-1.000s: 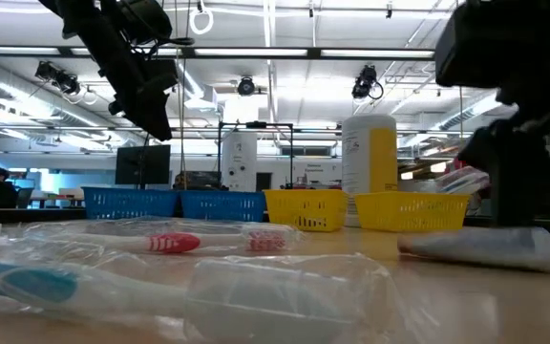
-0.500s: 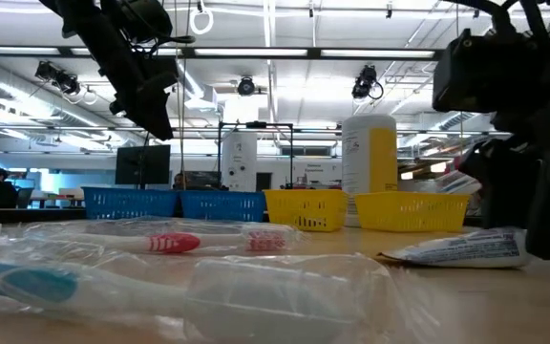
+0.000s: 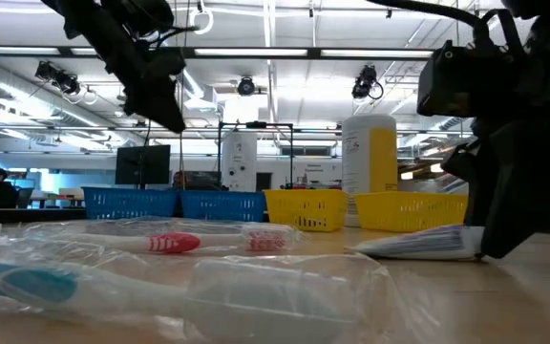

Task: Pick & Place Travel size toiletries
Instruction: Put the white toothpaste into the right blue bin

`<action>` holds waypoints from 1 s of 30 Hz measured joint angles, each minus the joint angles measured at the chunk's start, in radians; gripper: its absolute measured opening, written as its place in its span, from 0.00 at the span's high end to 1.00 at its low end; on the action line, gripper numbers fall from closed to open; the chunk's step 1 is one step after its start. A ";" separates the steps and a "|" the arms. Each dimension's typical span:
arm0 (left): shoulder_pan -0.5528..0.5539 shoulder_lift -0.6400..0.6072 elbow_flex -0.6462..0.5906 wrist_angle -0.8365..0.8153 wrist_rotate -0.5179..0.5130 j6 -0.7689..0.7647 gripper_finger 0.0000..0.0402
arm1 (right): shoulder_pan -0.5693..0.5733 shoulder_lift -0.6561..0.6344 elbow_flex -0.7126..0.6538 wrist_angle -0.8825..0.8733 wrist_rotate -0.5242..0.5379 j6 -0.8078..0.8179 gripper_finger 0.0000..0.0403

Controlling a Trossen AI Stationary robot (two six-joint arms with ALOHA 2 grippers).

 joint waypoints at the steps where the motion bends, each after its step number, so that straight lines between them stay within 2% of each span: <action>1: -0.016 0.000 0.000 0.021 0.021 -0.004 0.71 | -0.002 0.000 0.000 0.011 -0.011 -0.007 0.75; 5: -0.100 0.000 -0.003 0.111 0.125 -0.056 0.71 | -0.014 0.000 0.000 0.039 -0.023 -0.038 0.81; 9: -0.198 0.000 -0.025 0.211 0.166 -0.189 0.71 | -0.038 0.000 0.000 0.050 0.054 -0.085 0.81; 12: -0.261 0.000 -0.033 0.247 0.160 -0.282 0.71 | -0.063 -0.009 0.000 0.050 0.156 -0.148 0.81; 15: -0.312 0.000 -0.036 0.250 0.149 -0.369 0.71 | -0.091 -0.037 0.000 0.053 0.300 -0.221 0.81; 19: -0.362 0.000 -0.036 0.257 0.075 -0.513 0.71 | -0.127 -0.083 0.000 0.081 0.496 -0.333 0.82; 21: -0.372 0.000 -0.036 0.256 0.040 -0.554 0.71 | -0.149 -0.103 0.000 0.125 0.552 -0.395 0.82; 25: -0.374 0.001 -0.036 0.256 0.030 -0.565 0.69 | -0.199 -0.115 0.000 0.257 0.572 -0.517 0.82; 30: -0.374 0.031 -0.038 0.299 0.030 -0.582 0.62 | -0.239 -0.109 0.000 0.397 0.581 -0.784 0.82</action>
